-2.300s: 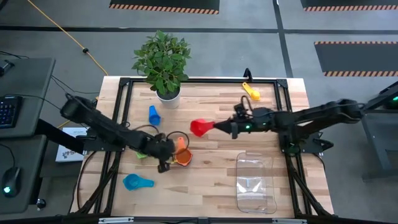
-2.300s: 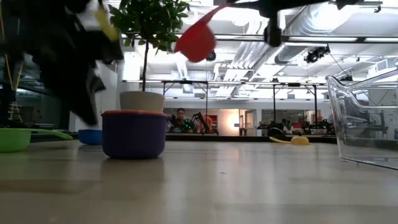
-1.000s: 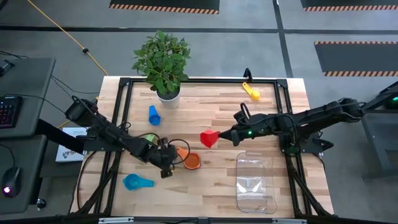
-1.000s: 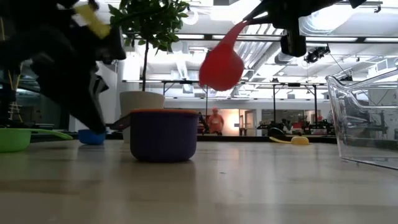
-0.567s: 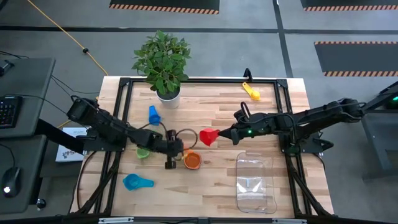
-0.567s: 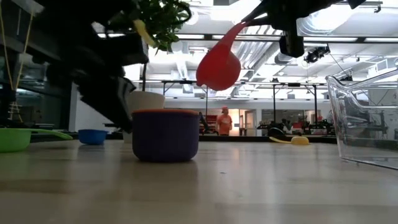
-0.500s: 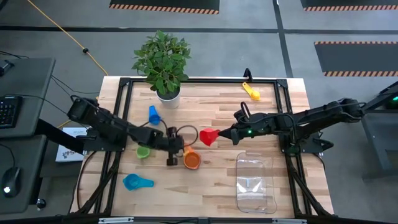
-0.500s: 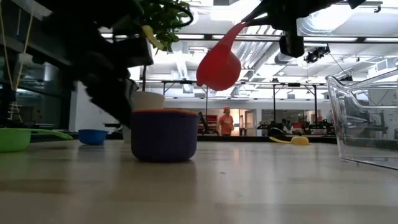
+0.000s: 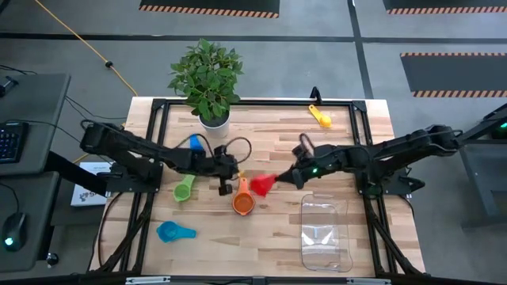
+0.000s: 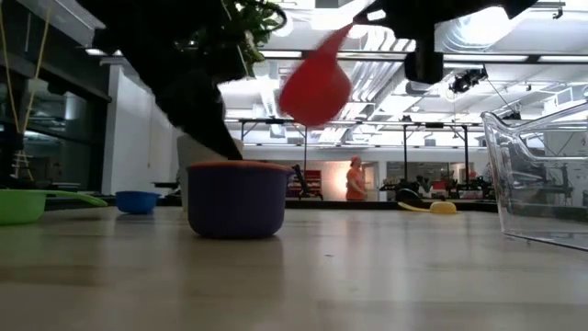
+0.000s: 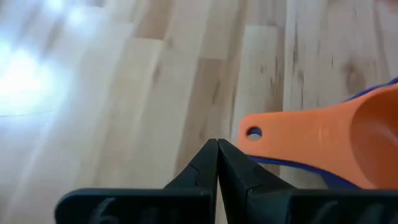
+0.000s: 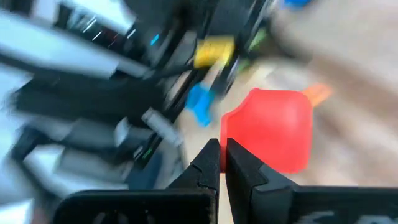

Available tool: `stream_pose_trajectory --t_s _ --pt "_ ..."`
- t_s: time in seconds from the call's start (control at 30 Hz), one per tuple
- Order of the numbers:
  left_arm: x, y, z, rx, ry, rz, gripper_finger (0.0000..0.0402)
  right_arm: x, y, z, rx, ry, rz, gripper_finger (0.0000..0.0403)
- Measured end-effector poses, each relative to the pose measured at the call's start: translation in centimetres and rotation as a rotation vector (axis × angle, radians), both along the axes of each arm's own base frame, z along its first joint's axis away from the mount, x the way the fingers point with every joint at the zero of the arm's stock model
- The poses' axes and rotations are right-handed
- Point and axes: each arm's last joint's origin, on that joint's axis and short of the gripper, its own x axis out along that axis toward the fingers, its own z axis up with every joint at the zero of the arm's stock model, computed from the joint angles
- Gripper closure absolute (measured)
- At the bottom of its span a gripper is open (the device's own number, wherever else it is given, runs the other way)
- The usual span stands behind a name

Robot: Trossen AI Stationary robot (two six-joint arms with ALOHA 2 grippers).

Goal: Nest measuring cups in basket
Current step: Stack the red measuring cup on top of the orange measuring cup

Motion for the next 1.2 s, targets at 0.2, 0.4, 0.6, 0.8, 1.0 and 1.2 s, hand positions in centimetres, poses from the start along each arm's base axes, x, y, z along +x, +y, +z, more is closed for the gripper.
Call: stream_pose_trajectory --t_s 0.2,0.4,0.6,0.8,1.0,1.2 --pt "-3.5 0.7 6.7 -0.077 -0.225 0.085 0.0402 4.8 0.4 0.3 0.031 -0.020 0.295 0.0403" --pt "-7.7 0.2 11.9 -0.178 -0.492 0.115 0.0402 9.5 -2.0 0.2 0.024 -0.020 0.520 0.0403" --pt "-9.8 -0.4 13.6 -0.206 -0.602 0.134 0.0402 12.7 -5.0 -1.8 0.105 -0.012 0.677 0.0403" --pt "-9.8 -1.0 13.6 -0.228 -0.604 0.137 0.0402 14.7 -6.7 -4.3 0.185 0.009 0.776 0.0403" --pt "-9.4 -1.5 13.1 -0.260 -0.579 0.140 0.0402 15.3 -8.5 -5.8 0.194 0.026 0.752 0.0403" --pt "-8.9 -1.9 12.7 -0.263 -0.558 0.130 0.0402 14.8 -9.7 -6.5 0.172 0.081 0.698 0.0403"
